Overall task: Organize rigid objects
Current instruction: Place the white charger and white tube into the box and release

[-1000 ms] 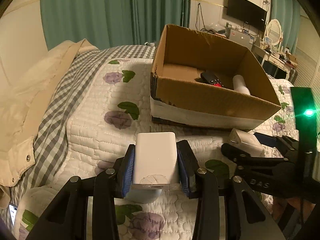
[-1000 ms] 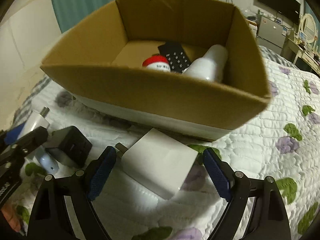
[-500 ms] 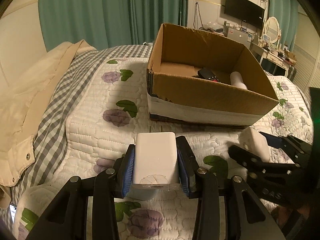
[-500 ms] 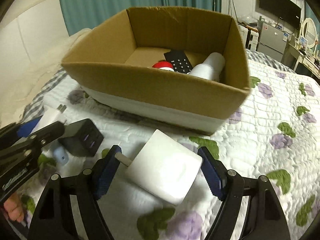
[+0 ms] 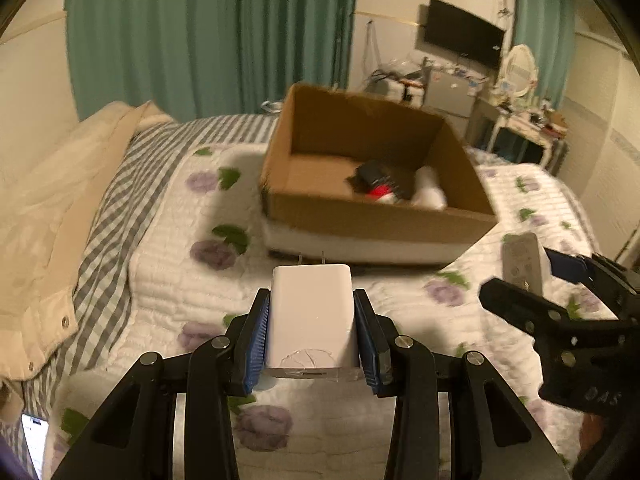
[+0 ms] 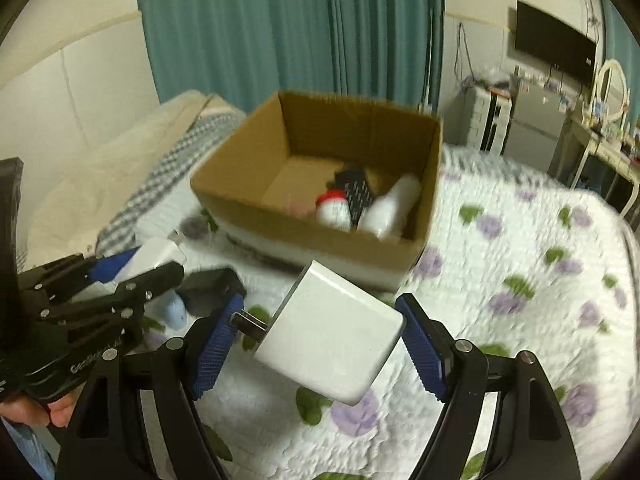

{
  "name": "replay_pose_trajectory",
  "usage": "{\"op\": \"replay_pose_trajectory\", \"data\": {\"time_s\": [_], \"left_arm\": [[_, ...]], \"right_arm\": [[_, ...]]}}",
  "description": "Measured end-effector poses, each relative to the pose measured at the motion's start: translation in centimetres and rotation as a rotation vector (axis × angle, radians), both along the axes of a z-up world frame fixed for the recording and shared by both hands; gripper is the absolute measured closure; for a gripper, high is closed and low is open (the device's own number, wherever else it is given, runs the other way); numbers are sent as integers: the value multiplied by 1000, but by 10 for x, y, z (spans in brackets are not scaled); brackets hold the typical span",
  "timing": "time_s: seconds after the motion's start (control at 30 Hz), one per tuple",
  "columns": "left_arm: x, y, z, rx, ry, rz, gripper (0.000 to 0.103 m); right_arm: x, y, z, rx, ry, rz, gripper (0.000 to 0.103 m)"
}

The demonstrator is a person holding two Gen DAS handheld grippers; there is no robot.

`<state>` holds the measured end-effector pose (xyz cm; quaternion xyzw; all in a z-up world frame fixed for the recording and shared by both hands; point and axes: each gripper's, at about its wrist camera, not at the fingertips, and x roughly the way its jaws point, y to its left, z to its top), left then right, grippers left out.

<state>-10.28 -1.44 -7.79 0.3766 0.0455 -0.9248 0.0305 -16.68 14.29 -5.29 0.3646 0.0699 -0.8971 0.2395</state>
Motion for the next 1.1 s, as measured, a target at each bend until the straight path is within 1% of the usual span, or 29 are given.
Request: {"op": "replay_pose_trajectory", "data": {"time_s": [0.1, 0.17, 0.27, 0.33, 0.37, 0.43, 0.53, 0.67, 0.77, 0.8, 0.87, 0.9, 0.93, 0.97, 1.0, 1.1], "left_arm": [[-4, 2, 25, -9, 29, -18, 63], [-12, 1, 41, -19, 44, -29, 63], [-37, 3, 63, -68, 55, -50, 63], [-55, 7, 70, -95, 60, -58, 63], [-67, 8, 71, -93, 57, -68, 63], [-94, 8, 67, -66, 29, -76, 63], [-129, 8, 51, -67, -8, -55, 63], [-164, 7, 21, -53, -60, -63, 63], [-173, 10, 3, -74, -84, -73, 63], [-176, 12, -1, -76, -87, -83, 61], [-176, 15, -5, -86, -81, -100, 60], [-175, 17, -5, -83, -66, -111, 55], [-174, 18, -3, -79, -48, -118, 44], [-172, 18, 0, -84, -30, -115, 39], [-170, 18, 4, -97, -12, -103, 36], [-165, 13, 16, -129, 3, -74, 36]], "right_arm": [[-7, -2, 24, -3, 49, 11, 25], [-16, -2, 39, -23, 80, 15, 25], [-32, -5, 58, -40, 121, 30, 25], [-42, -8, 66, -40, 143, 41, 25], [-49, -10, 70, -37, 153, 44, 25], [-62, -12, 74, -32, 162, 49, 25], [-84, -14, 72, -24, 168, 47, 25], [-114, -16, 54, -17, 147, 44, 25], [-128, -13, 39, -28, 124, 40, 25], [-132, -13, 33, -34, 112, 39, 25], [-137, -11, 25, -40, 97, 41, 25], [-139, -11, 21, -37, 89, 39, 25], [-140, -10, 19, -36, 86, 37, 25], [-140, -9, 18, -36, 83, 34, 25], [-140, -8, 19, -38, 83, 30, 25], [-143, -6, 26, -39, 89, 22, 25]]}}
